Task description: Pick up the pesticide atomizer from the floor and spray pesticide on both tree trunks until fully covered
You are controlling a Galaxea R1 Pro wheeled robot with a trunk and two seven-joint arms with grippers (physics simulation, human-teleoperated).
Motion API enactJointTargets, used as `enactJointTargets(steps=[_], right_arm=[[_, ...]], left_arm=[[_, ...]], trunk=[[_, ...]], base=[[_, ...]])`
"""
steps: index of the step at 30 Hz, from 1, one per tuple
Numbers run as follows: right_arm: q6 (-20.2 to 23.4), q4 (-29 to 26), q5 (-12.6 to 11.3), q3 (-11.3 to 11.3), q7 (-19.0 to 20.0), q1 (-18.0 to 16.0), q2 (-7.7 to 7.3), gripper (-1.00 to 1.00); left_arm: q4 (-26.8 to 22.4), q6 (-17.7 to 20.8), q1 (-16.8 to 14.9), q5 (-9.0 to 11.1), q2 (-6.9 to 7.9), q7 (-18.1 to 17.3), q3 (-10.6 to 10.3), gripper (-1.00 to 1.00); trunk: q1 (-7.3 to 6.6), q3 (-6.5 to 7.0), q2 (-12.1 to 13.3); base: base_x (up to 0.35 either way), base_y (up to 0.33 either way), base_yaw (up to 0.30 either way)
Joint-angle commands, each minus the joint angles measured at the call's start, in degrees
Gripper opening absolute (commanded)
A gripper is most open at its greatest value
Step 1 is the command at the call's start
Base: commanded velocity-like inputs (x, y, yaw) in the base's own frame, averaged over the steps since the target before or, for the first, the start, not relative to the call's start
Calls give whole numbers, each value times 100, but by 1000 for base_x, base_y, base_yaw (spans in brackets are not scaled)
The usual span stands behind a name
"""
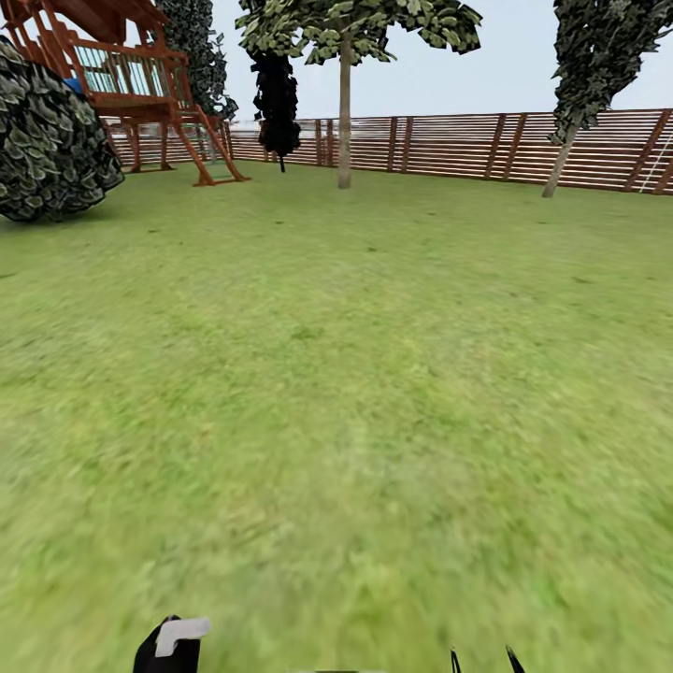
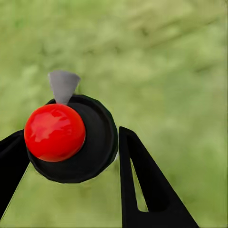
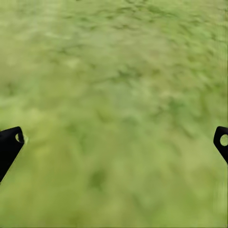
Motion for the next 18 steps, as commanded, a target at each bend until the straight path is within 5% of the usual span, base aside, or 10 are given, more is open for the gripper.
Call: enactJointTargets(steps=[1,18], right_arm=[[0,0,0,0,0,0,1,100],[0,0,0,0,0,-2,1,100]], left_arm=[[0,0,0,-1,5,0,1,-100],[6,0,0,-1,18,0,3,-100]], trunk=[[0,0,0],[0,0,0]], base=[[341,0,0],[341,0,0]])
